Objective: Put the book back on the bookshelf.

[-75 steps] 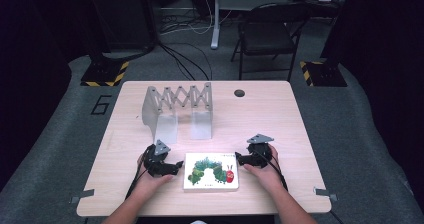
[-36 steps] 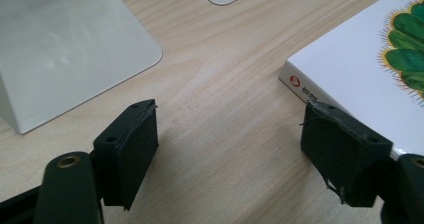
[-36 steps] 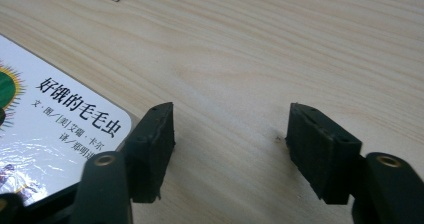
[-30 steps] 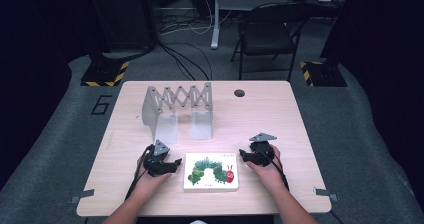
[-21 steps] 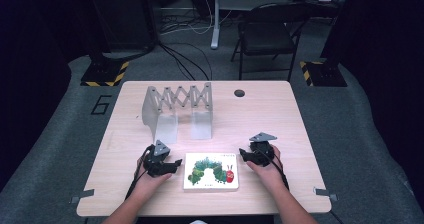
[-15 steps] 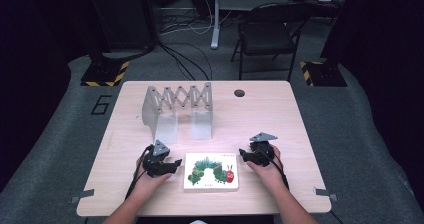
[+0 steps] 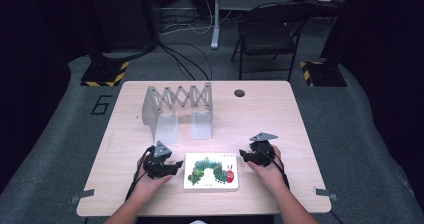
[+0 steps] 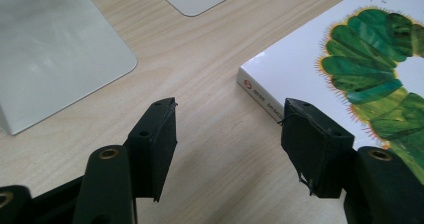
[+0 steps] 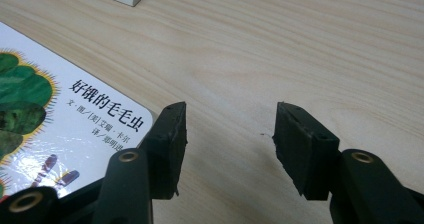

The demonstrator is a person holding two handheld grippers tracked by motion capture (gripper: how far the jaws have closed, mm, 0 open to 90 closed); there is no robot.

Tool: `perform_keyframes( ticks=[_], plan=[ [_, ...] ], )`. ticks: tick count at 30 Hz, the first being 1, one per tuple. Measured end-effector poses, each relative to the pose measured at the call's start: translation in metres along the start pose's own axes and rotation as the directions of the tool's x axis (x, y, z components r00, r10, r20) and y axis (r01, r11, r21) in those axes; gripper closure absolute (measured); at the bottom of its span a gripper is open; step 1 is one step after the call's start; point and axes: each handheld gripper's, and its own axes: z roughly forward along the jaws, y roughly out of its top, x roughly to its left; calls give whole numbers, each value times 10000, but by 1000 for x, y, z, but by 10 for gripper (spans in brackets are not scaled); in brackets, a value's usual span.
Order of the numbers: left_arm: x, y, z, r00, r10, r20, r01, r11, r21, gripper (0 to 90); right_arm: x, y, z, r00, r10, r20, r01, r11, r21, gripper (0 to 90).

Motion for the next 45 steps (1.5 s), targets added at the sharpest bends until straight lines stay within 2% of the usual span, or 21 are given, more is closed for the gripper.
perform_keyframes(
  ticks=[9, 10, 14, 17, 19, 21, 23, 24, 26, 27, 28, 30, 36, 39, 41, 42, 45],
  plan=[
    [-9, 2, -8, 9995, 32, 311, -29, 10000, -88, 421, 2, 3, -8, 9996, -44, -287, 43, 10000, -9, 500],
    [-10, 2, -8, 9996, 6, 298, 0, 9998, -191, 421, 3, 3, -9, 9993, 200, -314, -200, 9998, -18, 500],
    [-13, 4, -15, 9990, -118, 426, 126, 9997, -191, 420, 3, 7, -18, 9990, 172, -408, -170, 9998, 56, 500],
    [-14, 4, -21, 9977, -376, 569, 396, 9986, -339, 416, 5, 14, -26, 9971, 491, -587, -498, 9987, -120, 507],
    [-15, 4, -24, 9978, -347, 570, 366, 9988, -330, 411, 5, 19, -31, 9967, 409, -705, -423, 9989, -185, 516],
    [-17, 4, -28, 9980, -322, 552, 344, 9987, -384, 406, 6, 23, -35, 9944, 616, -857, -633, 9979, -163, 525],
    [-19, 3, -31, 9978, -272, 598, 298, 9986, -430, 403, 8, 26, -36, 9931, 626, -992, -643, 9978, -139, 528],
    [-19, 3, -33, 9972, -233, 711, 261, 9989, -381, 403, 10, 28, -37, 9915, 760, -1053, -768, 9970, -40, 527],
    [-22, 2, -35, 9964, -253, 809, 289, 9986, -437, 403, 13, 30, -36, 9917, 620, -1126, -628, 9980, -30, 525],
    [-23, 1, -36, 9961, -209, 861, 248, 9987, -448, 403, 15, 30, -36, 9909, 706, -1148, -705, 9975, 50, 525],
    [-24, 0, -37, 9960, -126, 888, 163, 9990, -414, 403, 17, 30, -36, 9921, 466, -1164, -458, 9989, 96, 524],
    [-26, -2, -38, 9953, -128, 959, 172, 9989, -445, 403, 20, 29, -35, 9912, 402, -1265, -390, 9992, 122, 522],
    [-31, -9, -34, 9928, -252, 1168, 296, 9989, -366, 404, 23, 22, -27, 9853, 613, -1596, -604, 9981, 108, 521],
    [-34, -11, -32, 9926, -49, 1217, 73, 9998, -192, 404, 22, 22, -21, 9862, 365, -1616, -339, 9993, 184, 521],
    [-35, -12, -30, 9928, 16, 1201, 2, 9999, -152, 403, 20, 21, -20, 9858, 393, -1630, -378, 9992, 124, 523],
    [-36, -13, -29, 9929, 43, 1191, -24, 9999, -164, 401, 21, 22, -20, 9843, 614, -1657, -590, 9981, 193, 523],
    [-38, -15, -27, 9933, 37, 1153, -15, 9998, -193, 394, 19, 21, -18, 9839, 589, -1690, -567, 9982, 174, 527]
  ],
)
